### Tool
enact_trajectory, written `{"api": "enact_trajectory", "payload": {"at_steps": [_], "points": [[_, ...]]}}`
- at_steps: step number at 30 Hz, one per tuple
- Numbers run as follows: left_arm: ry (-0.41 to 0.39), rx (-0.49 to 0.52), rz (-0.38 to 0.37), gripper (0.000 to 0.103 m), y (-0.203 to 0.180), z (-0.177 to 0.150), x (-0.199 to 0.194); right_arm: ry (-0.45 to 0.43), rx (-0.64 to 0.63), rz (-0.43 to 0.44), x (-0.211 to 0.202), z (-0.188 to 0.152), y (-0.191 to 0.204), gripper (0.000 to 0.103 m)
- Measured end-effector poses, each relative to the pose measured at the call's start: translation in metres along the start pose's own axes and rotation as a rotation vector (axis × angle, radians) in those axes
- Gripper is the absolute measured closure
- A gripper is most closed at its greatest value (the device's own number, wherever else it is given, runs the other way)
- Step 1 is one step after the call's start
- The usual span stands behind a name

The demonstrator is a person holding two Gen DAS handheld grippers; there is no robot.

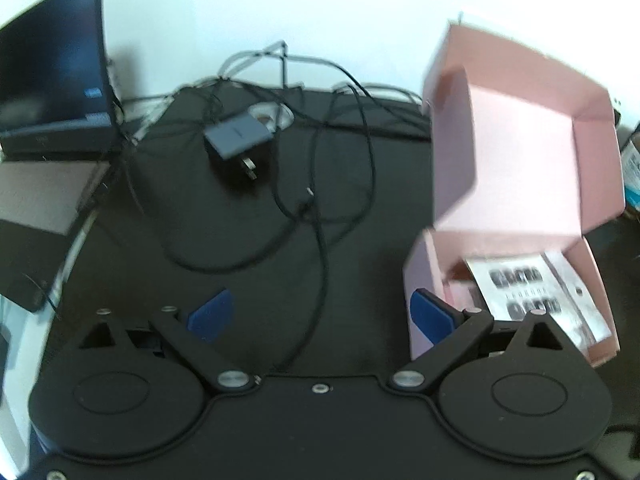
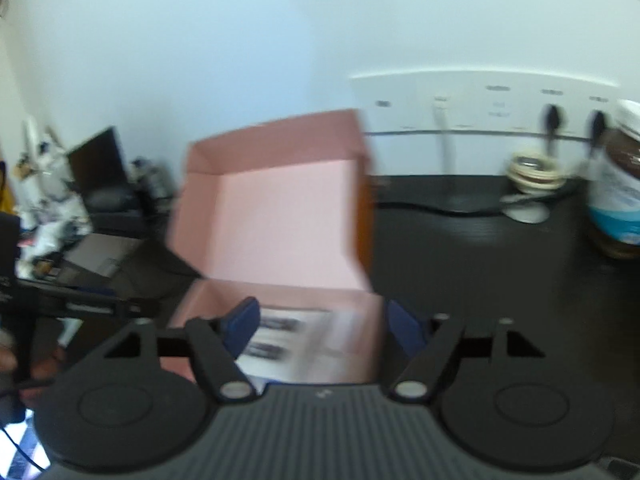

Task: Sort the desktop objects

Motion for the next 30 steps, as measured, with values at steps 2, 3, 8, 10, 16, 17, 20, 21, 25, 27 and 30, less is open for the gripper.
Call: {"api": "enact_trajectory", "payload": {"at_steps": [2, 3, 8, 10, 16, 17, 20, 21, 25, 27, 30], "points": [[-0.012, 0.028, 0.014, 0.006, -0.012, -0.008, -0.002, 0.038, 0.044, -0.044, 0.000, -0.009, -0.015, 0.030], [-0.023, 0.042, 0.024, 0.006, -0.017, -0.011, -0.003, 0.071, 0.067, -0.051, 0.003, -0.015, -0.021, 0.030], [-0.065, 0.051, 0.025, 0.006, -0.027, -0.013, -0.012, 0.155, 0.071, -0.020, 0.019, -0.040, -0.018, 0.038], [-0.085, 0.049, 0.005, 0.005, -0.029, -0.011, -0.018, 0.149, 0.135, 0.004, 0.023, -0.043, -0.019, 0.051], [-0.044, 0.101, 0.032, 0.004, -0.042, -0.011, -0.003, 0.145, 0.267, 0.034, 0.021, -0.052, -0.017, 0.062], [-0.031, 0.100, 0.034, 0.004, -0.043, -0.012, 0.000, 0.146, 0.285, 0.036, 0.021, -0.051, -0.017, 0.063], [-0.009, 0.105, 0.046, 0.004, -0.043, -0.015, 0.008, 0.162, 0.320, 0.055, 0.017, -0.055, -0.012, 0.063], [-0.002, 0.107, 0.050, 0.004, -0.042, -0.017, 0.009, 0.165, 0.312, 0.052, 0.016, -0.056, -0.010, 0.063], [0.010, 0.084, 0.030, 0.005, -0.035, -0.017, 0.006, 0.162, 0.327, 0.027, 0.014, -0.051, -0.014, 0.055], [-0.006, 0.058, 0.006, 0.005, -0.029, -0.011, -0.004, 0.144, 0.339, 0.013, 0.008, -0.045, -0.018, 0.038], [-0.074, 0.027, -0.022, 0.004, -0.018, 0.003, -0.021, 0.078, 0.316, 0.037, -0.007, -0.027, -0.022, 0.030]]}}
Point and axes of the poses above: each gripper's, at about its wrist camera, not at the fingertips, and x roughly the way its jaws point, y to its left, z to its top, the point moved 1 cm from there along x, roughly the way its jaws point, and after that the axes turned 4 degrees about z, right-handed, at the moved point
